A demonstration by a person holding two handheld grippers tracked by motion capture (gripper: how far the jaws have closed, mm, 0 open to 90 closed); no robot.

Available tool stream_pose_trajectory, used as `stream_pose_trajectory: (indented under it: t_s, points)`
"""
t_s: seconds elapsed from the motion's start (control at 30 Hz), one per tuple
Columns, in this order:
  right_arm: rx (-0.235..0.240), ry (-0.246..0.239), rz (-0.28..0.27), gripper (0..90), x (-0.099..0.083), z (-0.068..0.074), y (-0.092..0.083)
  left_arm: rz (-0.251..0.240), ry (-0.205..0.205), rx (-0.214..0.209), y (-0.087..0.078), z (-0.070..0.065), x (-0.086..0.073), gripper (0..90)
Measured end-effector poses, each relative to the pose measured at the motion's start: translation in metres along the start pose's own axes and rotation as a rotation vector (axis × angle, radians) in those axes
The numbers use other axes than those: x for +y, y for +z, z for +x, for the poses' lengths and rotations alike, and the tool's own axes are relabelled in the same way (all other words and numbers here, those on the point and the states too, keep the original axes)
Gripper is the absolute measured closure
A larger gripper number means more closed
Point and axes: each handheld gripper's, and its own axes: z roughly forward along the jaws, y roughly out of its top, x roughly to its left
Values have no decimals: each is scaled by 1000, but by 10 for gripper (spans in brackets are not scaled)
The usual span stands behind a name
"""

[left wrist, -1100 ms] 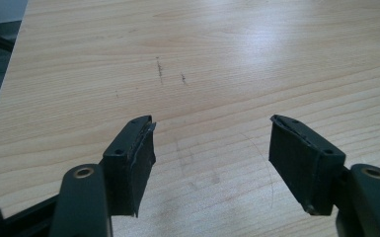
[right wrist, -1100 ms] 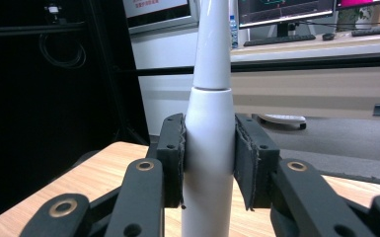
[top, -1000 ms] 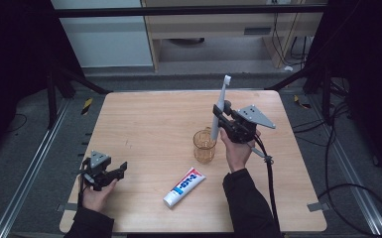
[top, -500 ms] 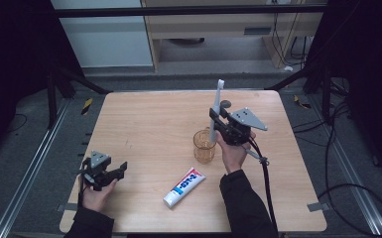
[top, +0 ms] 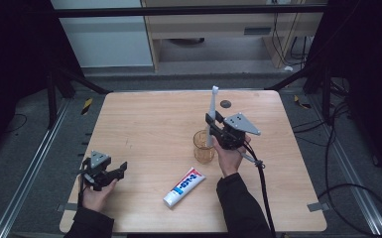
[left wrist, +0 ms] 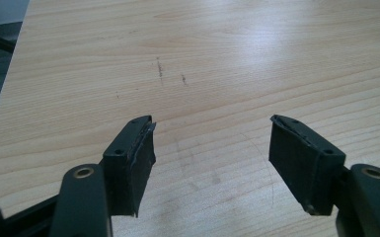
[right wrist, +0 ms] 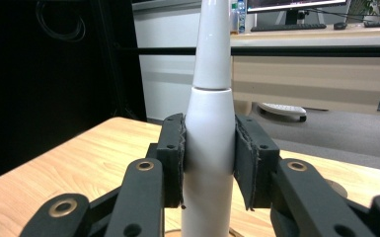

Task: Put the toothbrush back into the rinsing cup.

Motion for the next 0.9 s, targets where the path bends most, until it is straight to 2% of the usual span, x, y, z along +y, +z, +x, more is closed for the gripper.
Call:
stream_pose_trajectory:
  t_s: [0.37,0.5,0.57,0.9]
  points:
    - [3,15,34,671,-15,-1,0,-2,1,0,0,-1,0,334]
    - [6,3,53,671,-19,0,1,-2,1,1,0,0,0,334]
    - [10,18,55,671,-21,0,1,-1,1,1,0,0,0,334]
    - [3,6,93,671,-32,-2,0,-2,2,1,0,0,0,334]
